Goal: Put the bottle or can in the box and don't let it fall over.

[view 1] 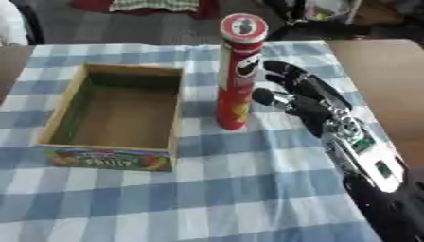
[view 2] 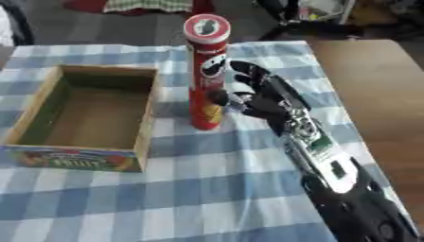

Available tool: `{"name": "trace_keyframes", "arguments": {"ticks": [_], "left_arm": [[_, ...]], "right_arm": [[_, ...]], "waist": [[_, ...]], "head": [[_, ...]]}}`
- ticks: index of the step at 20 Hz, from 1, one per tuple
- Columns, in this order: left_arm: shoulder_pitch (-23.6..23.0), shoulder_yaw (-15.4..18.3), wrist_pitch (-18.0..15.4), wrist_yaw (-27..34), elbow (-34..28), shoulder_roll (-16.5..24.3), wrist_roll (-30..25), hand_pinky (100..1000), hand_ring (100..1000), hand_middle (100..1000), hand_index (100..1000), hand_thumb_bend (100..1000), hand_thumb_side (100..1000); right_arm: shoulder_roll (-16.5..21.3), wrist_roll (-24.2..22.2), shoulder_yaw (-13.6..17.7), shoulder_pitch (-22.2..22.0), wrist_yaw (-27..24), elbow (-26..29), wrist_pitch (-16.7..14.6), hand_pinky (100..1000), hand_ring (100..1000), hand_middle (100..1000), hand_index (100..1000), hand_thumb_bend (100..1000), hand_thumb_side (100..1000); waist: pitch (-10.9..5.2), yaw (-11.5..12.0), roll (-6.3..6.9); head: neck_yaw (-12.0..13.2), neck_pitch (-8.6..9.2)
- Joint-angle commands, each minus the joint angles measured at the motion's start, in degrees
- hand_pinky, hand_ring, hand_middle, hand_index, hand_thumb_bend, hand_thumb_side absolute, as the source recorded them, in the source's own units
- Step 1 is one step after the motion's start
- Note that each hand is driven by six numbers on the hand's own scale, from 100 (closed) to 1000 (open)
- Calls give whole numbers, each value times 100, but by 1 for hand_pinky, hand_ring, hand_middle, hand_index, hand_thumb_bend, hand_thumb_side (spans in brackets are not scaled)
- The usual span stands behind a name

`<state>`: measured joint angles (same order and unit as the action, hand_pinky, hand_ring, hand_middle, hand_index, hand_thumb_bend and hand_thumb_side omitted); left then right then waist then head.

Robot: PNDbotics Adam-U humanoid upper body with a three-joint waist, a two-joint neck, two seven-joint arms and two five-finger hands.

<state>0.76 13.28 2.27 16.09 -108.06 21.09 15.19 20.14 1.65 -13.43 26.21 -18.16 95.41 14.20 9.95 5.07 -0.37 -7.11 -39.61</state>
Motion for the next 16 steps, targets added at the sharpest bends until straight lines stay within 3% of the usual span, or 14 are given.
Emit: {"name": "trace_keyframes", "arguments": {"ticks": [1, 9, 16], "left_arm": [[46, 15, -5, 5, -61, 79, -21, 1000, 889, 870, 796, 424, 585], [36, 6, -2, -1, -58, 55, -40, 1000, 890, 870, 796, 422, 587], [41, 2, 0, -6, -58, 43, -52, 1000, 891, 871, 796, 419, 588]], "right_arm": [[3, -124, -9, 92, 48, 7, -31, 867, 1000, 965, 886, 996, 372], [-87, 193, 22, 129, 346, -143, -102, 870, 1000, 980, 888, 1000, 383], [-183, 1350, 47, 74, 1273, 96, 219, 869, 1000, 978, 889, 1000, 409]], "waist": [[-34, 4, 21], [-14, 3, 25], [15, 3, 24]], "head": [[-23, 93], [-70, 123], [-111, 131]]}}
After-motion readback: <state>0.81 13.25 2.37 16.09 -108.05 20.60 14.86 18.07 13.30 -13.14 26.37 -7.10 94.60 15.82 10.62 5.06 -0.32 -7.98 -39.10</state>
